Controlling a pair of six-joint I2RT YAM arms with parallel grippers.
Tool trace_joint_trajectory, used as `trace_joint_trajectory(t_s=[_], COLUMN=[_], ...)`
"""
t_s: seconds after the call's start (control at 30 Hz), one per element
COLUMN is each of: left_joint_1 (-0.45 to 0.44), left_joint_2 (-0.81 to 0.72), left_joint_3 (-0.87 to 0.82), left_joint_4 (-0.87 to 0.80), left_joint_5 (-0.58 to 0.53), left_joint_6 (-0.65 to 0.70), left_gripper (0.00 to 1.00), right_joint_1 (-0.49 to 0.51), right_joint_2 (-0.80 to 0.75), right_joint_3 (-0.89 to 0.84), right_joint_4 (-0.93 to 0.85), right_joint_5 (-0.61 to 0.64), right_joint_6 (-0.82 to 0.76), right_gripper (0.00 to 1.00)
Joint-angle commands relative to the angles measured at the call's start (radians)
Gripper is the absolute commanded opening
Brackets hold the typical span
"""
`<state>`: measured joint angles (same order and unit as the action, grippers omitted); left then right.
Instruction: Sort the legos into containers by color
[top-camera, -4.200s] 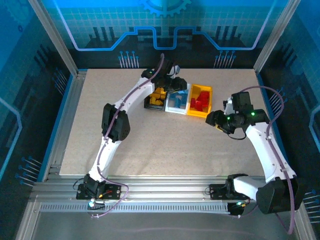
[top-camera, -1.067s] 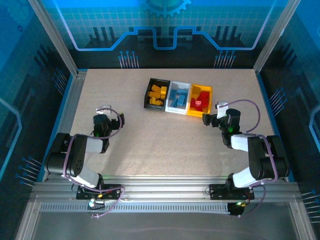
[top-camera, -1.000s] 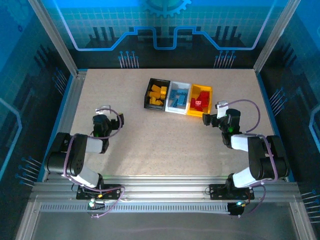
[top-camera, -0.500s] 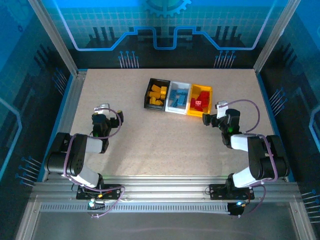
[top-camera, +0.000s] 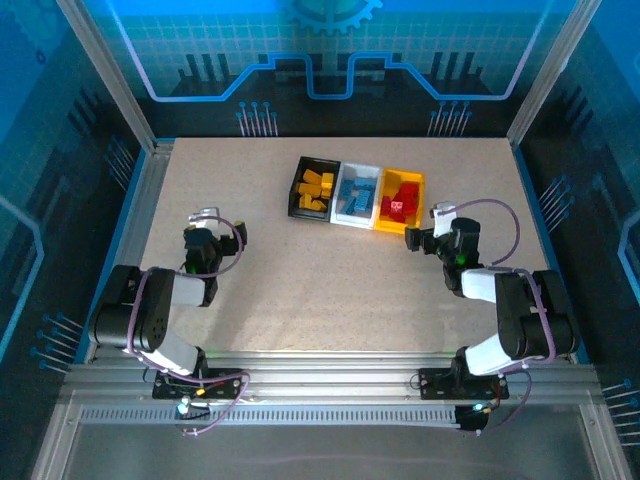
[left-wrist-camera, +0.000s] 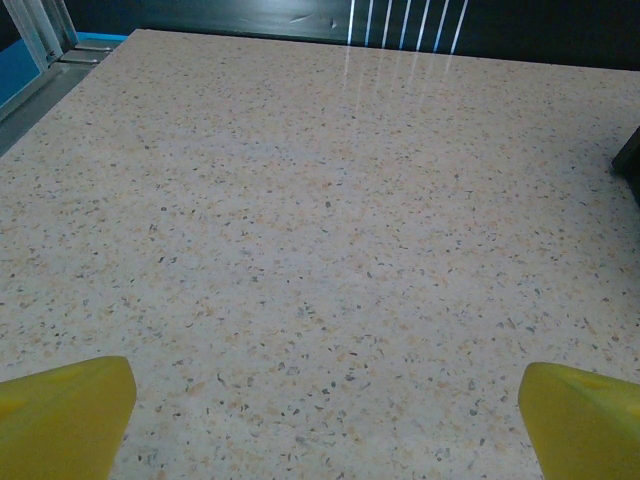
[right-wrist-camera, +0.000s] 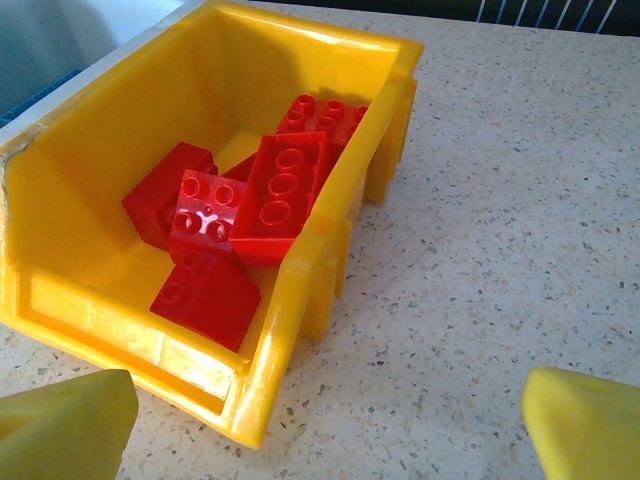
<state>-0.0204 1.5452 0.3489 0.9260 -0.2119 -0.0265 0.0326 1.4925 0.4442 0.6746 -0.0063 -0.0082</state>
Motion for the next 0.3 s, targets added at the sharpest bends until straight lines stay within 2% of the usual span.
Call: trace_joint_trajectory(t_s=[0.0,0.27], left_joint_1=[0.009,0.009], left_joint_2=[0.004,0.004], left_joint_3=[0.007,0.007], left_joint_4=[0.042,0.043], left_joint_5=[-0.005,-0.005], left_joint_6=[-0.012,-0.011], left_gripper=[0.99,0.99], right_joint_1=[0.013,0.012], right_joint_2=[0.009,0.015], right_joint_3=[0.005,-0.011], right_joint_4=[0.049,0.082], right_joint_5=[0.014,0.01], right_joint_6=[-0.003,-0.004], right_gripper=[1.0,1.0])
